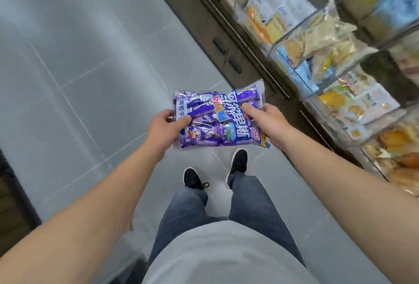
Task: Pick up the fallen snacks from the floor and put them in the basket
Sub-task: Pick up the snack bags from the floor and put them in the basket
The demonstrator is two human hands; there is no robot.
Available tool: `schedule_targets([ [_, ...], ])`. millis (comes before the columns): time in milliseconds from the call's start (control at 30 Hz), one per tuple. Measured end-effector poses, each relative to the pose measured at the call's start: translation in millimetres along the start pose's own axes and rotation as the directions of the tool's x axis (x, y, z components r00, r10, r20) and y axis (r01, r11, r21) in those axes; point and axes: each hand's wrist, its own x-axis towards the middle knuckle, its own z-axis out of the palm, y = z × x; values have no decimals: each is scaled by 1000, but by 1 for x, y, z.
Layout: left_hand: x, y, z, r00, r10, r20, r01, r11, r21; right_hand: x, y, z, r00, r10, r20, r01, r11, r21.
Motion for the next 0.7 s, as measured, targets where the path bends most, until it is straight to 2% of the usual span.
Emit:
schedule_targets([
  [133, -35, 23, 40, 987, 102, 127, -120, 982, 149, -63, 40, -42, 985, 19, -173, 13, 983, 184],
  [300, -87, 40, 128, 914, 169, 369, -297, 899, 323, -141, 114, -100, 925, 88, -370, 83, 903, 422],
  [467, -168, 14, 240, 766, 178, 618, -507, 759, 409, -233, 229, -150, 794, 198, -575, 236, 770, 592],
  [700, -298, -61, 370, 559, 95, 823, -693, 599, 402, -364, 382, -196, 662, 364, -656, 370, 602, 707],
])
